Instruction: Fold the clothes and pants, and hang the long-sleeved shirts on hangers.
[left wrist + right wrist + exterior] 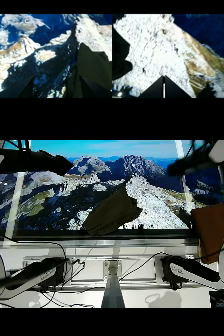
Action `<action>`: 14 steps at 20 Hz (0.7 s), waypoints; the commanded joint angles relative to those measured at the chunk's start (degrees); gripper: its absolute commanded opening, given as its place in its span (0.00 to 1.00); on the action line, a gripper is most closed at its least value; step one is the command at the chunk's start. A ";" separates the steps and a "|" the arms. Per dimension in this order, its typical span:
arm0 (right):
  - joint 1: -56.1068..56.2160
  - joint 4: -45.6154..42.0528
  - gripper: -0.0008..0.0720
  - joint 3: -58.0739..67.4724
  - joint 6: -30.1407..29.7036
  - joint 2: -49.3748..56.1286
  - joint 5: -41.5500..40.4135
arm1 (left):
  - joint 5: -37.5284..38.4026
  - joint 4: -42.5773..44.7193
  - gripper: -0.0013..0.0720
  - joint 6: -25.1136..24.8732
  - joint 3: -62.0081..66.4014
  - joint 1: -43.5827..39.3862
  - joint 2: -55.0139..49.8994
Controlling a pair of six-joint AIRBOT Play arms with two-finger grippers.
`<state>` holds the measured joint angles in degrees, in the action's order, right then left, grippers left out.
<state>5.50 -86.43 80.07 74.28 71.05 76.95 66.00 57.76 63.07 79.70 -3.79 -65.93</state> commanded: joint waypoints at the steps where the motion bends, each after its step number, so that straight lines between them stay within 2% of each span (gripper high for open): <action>1: -5.84 19.80 0.06 -18.58 -11.34 1.68 -6.73 | 2.60 -0.81 0.85 0.00 0.00 -0.04 0.00; 2: -6.21 23.50 0.29 -22.67 -11.15 2.78 -12.28 | 2.60 -0.79 0.85 0.00 0.00 -0.04 -0.02; 3: -6.10 25.94 0.61 -25.11 -10.73 4.33 -16.79 | 2.58 -0.79 0.85 0.00 0.00 -0.04 -0.02; 4: -5.60 28.61 0.68 -26.25 -10.73 6.69 -19.56 | 2.60 -0.81 0.85 0.00 0.00 -0.04 -0.04; 9: -2.84 40.00 0.68 -22.34 -13.49 20.33 -20.79 | 2.64 -0.79 0.85 0.00 -0.04 -3.69 -3.28; 14: -1.88 40.17 0.66 -18.91 -13.75 25.16 -21.22 | 2.64 -0.83 0.85 0.15 -0.04 -7.74 -9.18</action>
<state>3.14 -47.90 59.92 61.19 92.99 56.88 68.55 56.95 63.09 79.68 -9.47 -72.16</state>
